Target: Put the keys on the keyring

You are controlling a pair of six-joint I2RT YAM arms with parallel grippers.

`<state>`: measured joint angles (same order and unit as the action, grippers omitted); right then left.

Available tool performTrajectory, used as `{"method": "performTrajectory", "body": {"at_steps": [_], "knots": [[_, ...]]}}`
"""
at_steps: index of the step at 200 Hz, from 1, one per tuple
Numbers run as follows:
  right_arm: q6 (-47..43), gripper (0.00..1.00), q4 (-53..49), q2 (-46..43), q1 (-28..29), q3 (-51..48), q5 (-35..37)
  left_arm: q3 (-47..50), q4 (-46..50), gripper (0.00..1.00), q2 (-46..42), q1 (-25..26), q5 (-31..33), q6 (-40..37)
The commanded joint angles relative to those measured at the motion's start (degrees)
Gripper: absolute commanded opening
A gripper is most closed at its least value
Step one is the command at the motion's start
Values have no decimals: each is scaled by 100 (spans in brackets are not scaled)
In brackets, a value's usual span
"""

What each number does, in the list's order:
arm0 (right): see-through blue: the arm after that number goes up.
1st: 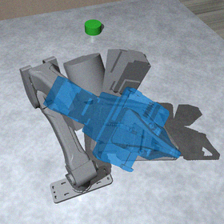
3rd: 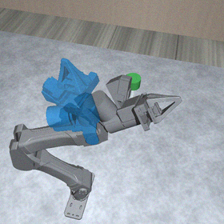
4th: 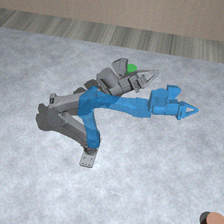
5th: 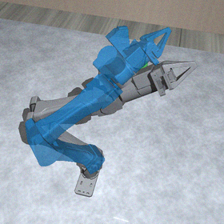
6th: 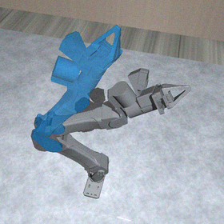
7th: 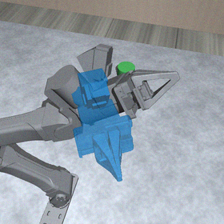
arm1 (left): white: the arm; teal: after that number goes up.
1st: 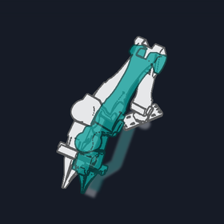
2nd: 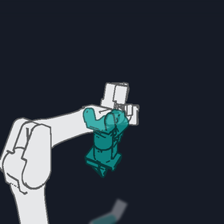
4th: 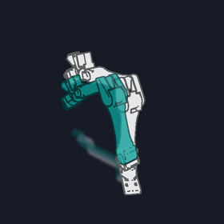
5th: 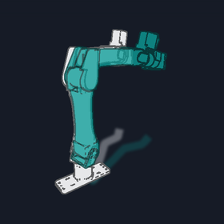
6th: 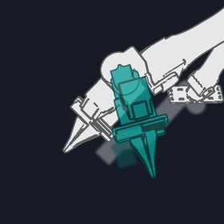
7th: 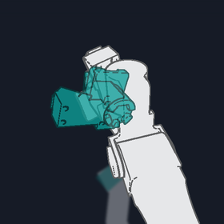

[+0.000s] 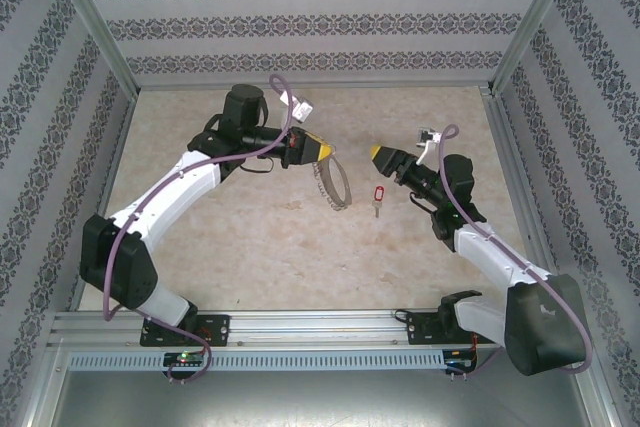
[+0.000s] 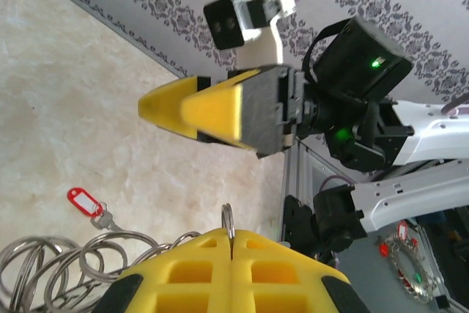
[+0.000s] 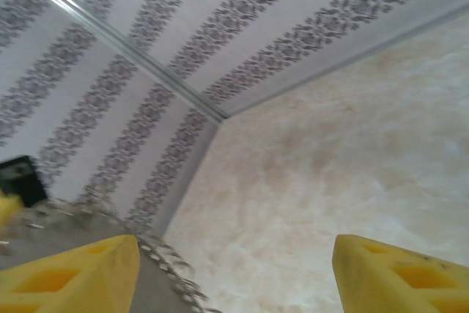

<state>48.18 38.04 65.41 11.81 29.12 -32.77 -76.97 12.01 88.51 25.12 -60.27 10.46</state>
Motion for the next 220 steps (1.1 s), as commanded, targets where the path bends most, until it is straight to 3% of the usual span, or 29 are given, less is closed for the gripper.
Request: {"method": "performTrajectory", "body": {"at_steps": [1,39,107,220], "knots": [[541,66,928,-46,186,-40,-354,-309,680,0,151,22,-374,-586],[569,47,1091,107,605,179,-294,-352,777,0,211,21,-433,-653],[587,36,1606,398,1119,280,-272,-347,724,0,229,19,-511,-605],[510,36,1810,481,1419,264,-422,-345,561,0,268,19,-559,-493]]}}
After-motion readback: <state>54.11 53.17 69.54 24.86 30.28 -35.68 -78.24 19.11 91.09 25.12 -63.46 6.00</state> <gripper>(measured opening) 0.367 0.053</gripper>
